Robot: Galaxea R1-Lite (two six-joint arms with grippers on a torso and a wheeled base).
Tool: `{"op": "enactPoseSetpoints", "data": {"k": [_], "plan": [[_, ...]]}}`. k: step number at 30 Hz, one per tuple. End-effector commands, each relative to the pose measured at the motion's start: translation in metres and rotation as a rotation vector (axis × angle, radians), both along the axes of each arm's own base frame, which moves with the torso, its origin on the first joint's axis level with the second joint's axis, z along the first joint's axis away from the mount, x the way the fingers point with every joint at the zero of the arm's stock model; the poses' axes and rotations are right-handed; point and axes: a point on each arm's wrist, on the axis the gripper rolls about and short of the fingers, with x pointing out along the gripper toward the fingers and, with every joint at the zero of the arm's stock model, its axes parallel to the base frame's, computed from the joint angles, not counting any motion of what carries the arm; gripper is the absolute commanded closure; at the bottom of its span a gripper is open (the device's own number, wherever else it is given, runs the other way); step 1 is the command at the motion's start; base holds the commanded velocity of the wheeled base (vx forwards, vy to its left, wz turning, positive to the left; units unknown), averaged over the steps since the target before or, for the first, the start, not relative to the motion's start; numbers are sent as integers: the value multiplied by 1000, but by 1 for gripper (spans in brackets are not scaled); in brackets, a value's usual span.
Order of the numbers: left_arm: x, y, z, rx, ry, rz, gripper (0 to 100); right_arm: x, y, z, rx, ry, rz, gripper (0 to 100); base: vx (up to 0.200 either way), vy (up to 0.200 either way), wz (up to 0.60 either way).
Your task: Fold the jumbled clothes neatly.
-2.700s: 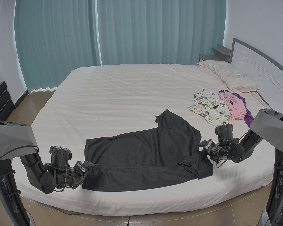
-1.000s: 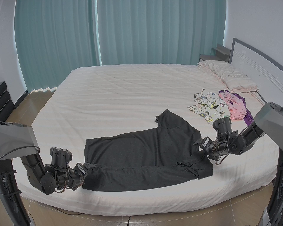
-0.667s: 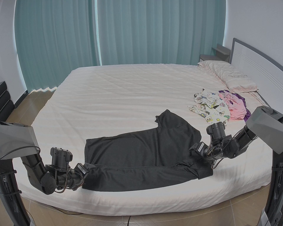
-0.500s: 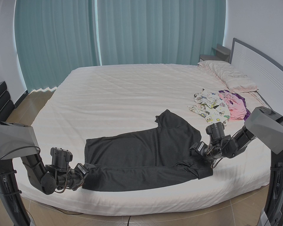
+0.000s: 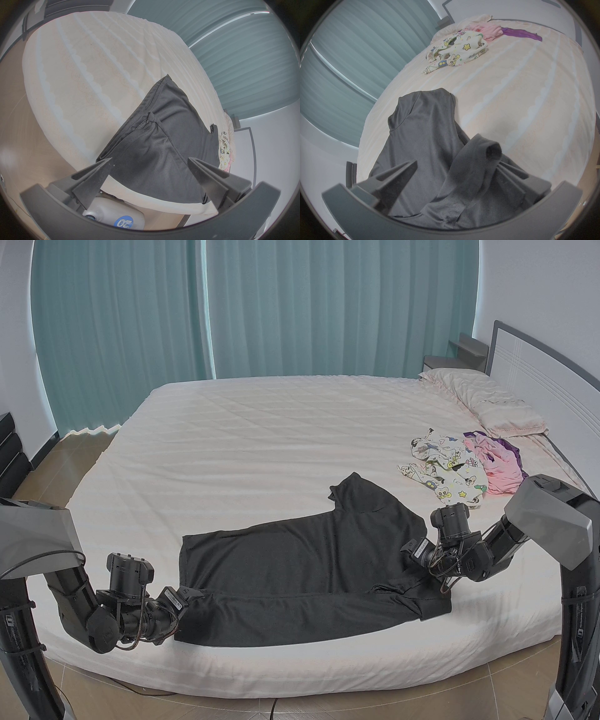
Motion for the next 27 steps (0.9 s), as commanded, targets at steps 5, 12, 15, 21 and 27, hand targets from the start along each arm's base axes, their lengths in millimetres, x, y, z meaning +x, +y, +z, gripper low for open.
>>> {"op": "enactPoseSetpoints", "data": {"k": [5,12,15,21,27], "plan": [[0,0,0,0,2,1,0,1,1,-2,-8,-8,-9,100,0,0,0],[0,0,0,0,2,1,0,-8,0,14,-2,-19,-5,100,0,0,0],[0,0,0,0,2,1,0,-12,0,19,-1,-20,-2,100,0,0,0],[0,0,0,0,2,1,0,-15,-1,44,16,-66,7,100,0,0,0],[0,0,0,0,2,1,0,-21,-1,69,49,-69,38,100,0,0,0]]}}
